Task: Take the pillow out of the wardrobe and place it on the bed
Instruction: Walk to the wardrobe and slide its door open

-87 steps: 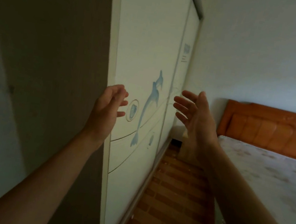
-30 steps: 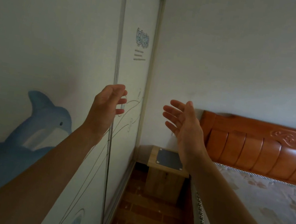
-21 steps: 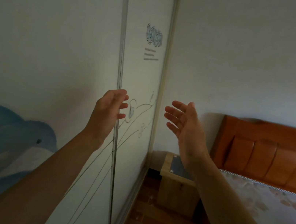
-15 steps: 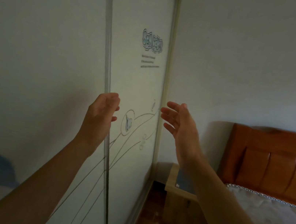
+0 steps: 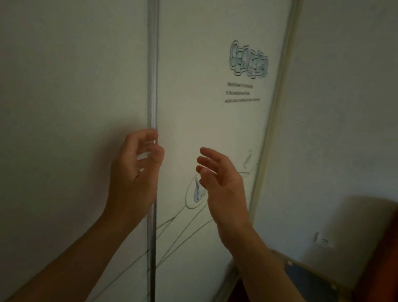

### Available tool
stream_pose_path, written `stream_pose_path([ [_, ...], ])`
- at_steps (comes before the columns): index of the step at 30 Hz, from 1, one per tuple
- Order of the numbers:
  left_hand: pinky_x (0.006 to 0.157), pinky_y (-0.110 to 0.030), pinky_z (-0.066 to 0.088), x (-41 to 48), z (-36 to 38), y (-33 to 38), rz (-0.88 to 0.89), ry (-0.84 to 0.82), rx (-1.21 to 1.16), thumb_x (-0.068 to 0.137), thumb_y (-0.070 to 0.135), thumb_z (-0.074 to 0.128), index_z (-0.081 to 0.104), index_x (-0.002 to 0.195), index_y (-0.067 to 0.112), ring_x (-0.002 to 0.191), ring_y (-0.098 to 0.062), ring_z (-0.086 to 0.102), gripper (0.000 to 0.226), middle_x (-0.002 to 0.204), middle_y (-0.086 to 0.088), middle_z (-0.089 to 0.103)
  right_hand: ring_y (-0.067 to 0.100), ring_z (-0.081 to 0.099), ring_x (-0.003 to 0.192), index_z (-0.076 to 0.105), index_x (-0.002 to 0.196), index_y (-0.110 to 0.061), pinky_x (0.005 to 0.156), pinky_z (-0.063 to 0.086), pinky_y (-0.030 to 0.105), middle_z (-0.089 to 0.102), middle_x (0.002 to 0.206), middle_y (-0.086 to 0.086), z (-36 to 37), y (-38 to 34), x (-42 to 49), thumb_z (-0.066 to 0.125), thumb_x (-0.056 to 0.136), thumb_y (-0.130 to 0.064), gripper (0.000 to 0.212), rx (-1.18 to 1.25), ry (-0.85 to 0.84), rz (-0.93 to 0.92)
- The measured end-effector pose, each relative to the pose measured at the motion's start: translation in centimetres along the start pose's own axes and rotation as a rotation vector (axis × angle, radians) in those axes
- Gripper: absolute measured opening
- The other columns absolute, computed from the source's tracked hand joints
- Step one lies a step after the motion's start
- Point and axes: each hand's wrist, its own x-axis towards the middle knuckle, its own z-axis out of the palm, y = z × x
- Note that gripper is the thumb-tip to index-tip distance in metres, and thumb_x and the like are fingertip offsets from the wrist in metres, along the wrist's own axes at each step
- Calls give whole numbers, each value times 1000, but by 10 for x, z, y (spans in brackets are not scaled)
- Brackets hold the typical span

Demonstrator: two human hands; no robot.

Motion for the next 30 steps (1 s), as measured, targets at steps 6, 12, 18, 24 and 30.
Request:
stream_pose_path([
  [6,83,-15,46,16,-2,-18,-14,-33,120,93,28,56,49,133,22,109,-4,57,41,125,0,59,6,61,108,55,127,-30,94,54,31,62,122,-7,35,22,26,64,91,-23,38,-73,-25,25],
  [12,82,-4,42,22,-10,-25,103,-81,214,92,29,56,47,136,25,102,21,49,45,117,23,54,5,66,93,66,113,-12,81,57,26,70,102,-3,79,40,44,67,87,-15,26,-173,-75,-137],
  [18,92,-4,35,28,-2,-36,173,-79,308,88,22,60,44,140,20,115,4,45,54,134,3,57,-5,59,62,67,81,-19,60,45,5,56,67,-20,92,55,56,64,89,-16,9,-368,71,-340],
  [24,95,-7,35,39,20,-47,158,-111,257,88,19,61,43,140,18,117,4,43,54,137,1,55,14,65,64,70,81,-7,63,54,25,68,70,2,78,64,73,62,90,-19,17,-497,93,-306],
  [30,105,-28,42,51,52,-58,151,-119,242,88,17,61,40,142,18,129,-14,48,58,141,-2,52,15,65,64,72,86,-6,65,56,34,71,72,8,60,74,97,59,92,-17,18,-493,114,-271],
])
